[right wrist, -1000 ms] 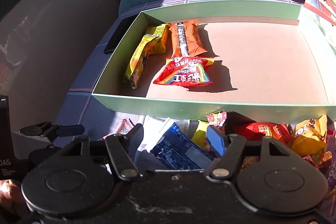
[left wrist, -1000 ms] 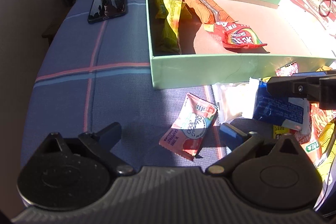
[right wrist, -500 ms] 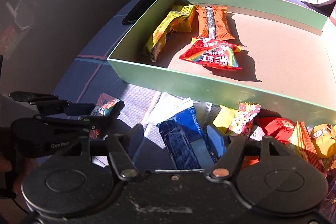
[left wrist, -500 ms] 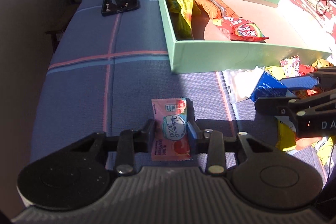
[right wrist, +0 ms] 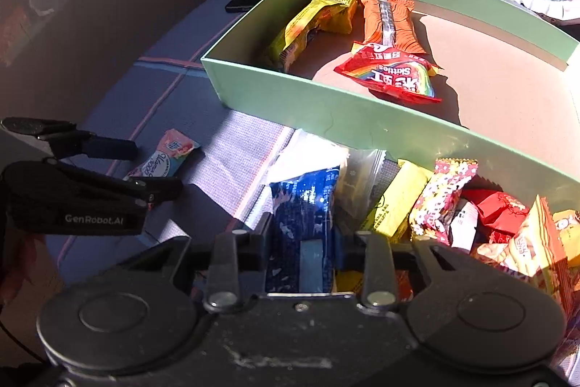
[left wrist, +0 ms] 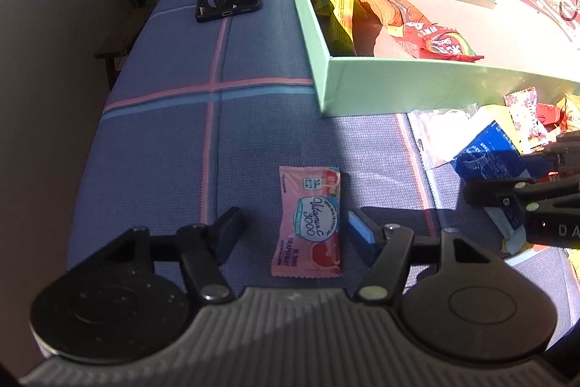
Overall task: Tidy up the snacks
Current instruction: 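Grasp the pink Vitamin candy with the left tool while the right tool grasps the blue packet, then release the pink candy and blue packet into the green box with both tools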
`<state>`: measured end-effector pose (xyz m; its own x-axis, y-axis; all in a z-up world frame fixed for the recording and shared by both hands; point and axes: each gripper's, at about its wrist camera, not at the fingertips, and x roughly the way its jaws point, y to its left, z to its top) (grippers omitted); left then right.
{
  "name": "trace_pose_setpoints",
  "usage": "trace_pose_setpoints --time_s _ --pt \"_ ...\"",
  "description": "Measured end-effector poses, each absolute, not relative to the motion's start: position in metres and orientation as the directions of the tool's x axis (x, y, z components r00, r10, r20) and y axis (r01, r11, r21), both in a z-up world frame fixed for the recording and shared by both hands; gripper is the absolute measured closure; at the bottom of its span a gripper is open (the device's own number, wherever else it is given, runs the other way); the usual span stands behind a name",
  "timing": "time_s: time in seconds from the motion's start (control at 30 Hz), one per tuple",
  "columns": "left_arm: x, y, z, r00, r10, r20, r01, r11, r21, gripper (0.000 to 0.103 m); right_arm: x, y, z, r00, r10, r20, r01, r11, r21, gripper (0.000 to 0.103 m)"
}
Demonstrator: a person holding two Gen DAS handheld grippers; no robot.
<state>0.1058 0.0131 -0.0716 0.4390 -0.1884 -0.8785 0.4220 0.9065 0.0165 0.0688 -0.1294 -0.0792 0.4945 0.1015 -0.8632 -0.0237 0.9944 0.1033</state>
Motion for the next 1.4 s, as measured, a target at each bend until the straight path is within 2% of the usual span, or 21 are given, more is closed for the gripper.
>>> trace_pose_setpoints --time_s 0.03,0.07,0.2,0.5,0.7,0.97,1.2,1.3,1.33,1.37,1.4 --pt "0.104 0.012 -0.07 0.444 -0.197 -0.874 0.429 0.903 0.015 0.069 0.068 -0.133 -0.077 0.496 0.114 -0.861 -0.012 0.992 0.125 0.072" --pt "0.104 0.01 -0.068 0.441 -0.199 -0.875 0.428 0.904 0.01 0.074 0.068 -0.135 -0.075 0.498 0.125 -0.858 -0.005 0.99 0.141 0.072" --pt "0.103 0.013 -0.065 0.431 -0.191 -0.882 0.392 0.92 -0.007 0.076 0.063 -0.144 -0.066 0.509 0.173 -0.843 0.016 0.978 0.21 0.072" --pt "0.102 0.01 -0.016 0.465 -0.283 -0.839 0.405 0.911 -0.082 0.076 0.066 -0.163 -0.036 0.579 0.238 -0.78 0.036 0.948 0.315 0.072" --pt "0.126 -0.027 0.008 0.513 -0.314 -0.799 0.453 0.89 -0.059 0.076 0.09 -0.191 -0.017 0.635 0.225 -0.739 0.099 0.925 0.366 0.072" --pt "0.178 -0.072 0.001 0.502 -0.31 -0.808 0.46 0.886 -0.054 0.076 0.143 -0.222 -0.007 0.66 0.206 -0.722 0.169 0.896 0.41 0.072" --pt "0.199 -0.086 -0.022 0.466 -0.297 -0.833 0.462 0.885 -0.057 0.076 0.181 -0.23 -0.025 0.645 0.217 -0.733 0.2 0.877 0.436 0.072" --pt "0.199 -0.087 -0.029 0.461 -0.281 -0.842 0.465 0.885 -0.041 0.073 0.194 -0.227 -0.031 0.636 0.232 -0.736 0.197 0.874 0.445 0.069" --pt "0.199 -0.088 -0.03 0.468 -0.274 -0.84 0.463 0.886 -0.031 0.066 0.198 -0.225 -0.033 0.635 0.238 -0.735 0.195 0.871 0.451 0.067" --pt "0.197 -0.087 -0.03 0.477 -0.266 -0.838 0.461 0.887 -0.019 0.051 0.202 -0.224 -0.035 0.635 0.246 -0.732 0.193 0.867 0.459 0.061" --pt "0.195 -0.087 -0.029 0.489 -0.256 -0.834 0.454 0.891 -0.007 0.039 0.203 -0.224 -0.035 0.636 0.251 -0.729 0.194 0.863 0.466 0.041"
